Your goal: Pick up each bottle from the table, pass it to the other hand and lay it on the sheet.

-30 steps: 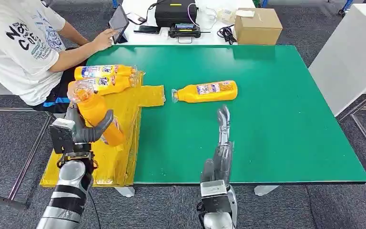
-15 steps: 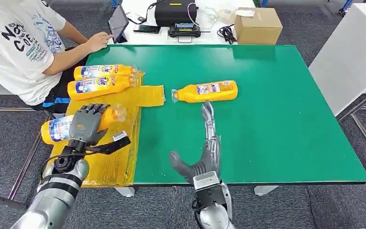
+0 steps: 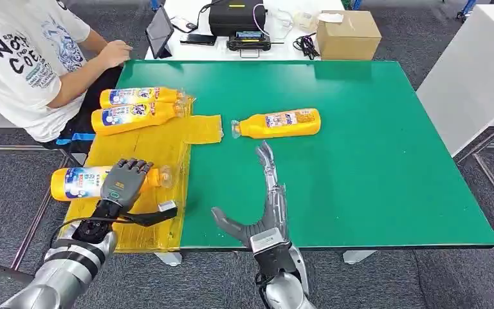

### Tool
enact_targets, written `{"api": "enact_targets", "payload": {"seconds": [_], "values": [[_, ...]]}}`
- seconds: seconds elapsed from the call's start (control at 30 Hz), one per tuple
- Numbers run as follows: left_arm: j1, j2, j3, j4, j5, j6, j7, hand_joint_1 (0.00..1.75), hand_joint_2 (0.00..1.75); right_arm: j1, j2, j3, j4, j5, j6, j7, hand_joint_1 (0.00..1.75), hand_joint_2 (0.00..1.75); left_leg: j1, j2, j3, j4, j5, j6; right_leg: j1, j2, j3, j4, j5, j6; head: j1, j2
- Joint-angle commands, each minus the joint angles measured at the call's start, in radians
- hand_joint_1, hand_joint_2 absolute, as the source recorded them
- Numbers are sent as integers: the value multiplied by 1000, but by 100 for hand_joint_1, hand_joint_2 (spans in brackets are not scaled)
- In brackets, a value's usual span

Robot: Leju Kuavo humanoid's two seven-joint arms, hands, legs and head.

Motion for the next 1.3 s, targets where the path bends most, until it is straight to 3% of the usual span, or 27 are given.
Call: {"api": "enact_targets", "payload": {"seconds": [0.03,0.17,0.33,0.37,0.57,0.9,1.3], "values": [[-15,-70,101,21,120,-2,-169,175,175,-34,-10,7,75,21,-17,5,0,175,2,-1,4,0,-2,-2,2,-1,5,-1,-2,-2,0,0],[-40,-136,215,97,342,-32,-382,175,175,-44,-13,6,112,12,-13,11,0,175,1,-1,2,0,-1,-1,2,-1,4,-2,-1,-1,0,0],[-39,-150,258,95,454,-106,-466,175,175,-48,-12,8,118,13,-1,24,0,175,1,0,2,0,-1,-1,1,0,3,-1,-1,-2,0,0],[-39,-163,303,82,557,-183,-510,175,175,-48,-12,8,124,17,2,28,0,175,1,0,2,0,-1,-1,1,0,3,-1,-1,-2,0,0],[-36,-147,282,65,596,-271,-520,175,175,-53,-11,4,139,17,25,36,0,175,1,0,4,-1,-1,-1,1,0,4,-1,-1,-2,0,0],[-19,-76,104,175,323,-195,-372,175,175,-51,-10,-3,168,-5,94,39,0,175,1,4,8,-2,-1,-2,1,3,8,-3,0,-3,0,0],[-18,-68,86,195,274,-215,-337,175,175,-51,-9,-1,177,-7,111,43,0,175,1,4,6,-1,-1,-2,1,3,6,-1,0,-2,0,0]]}}
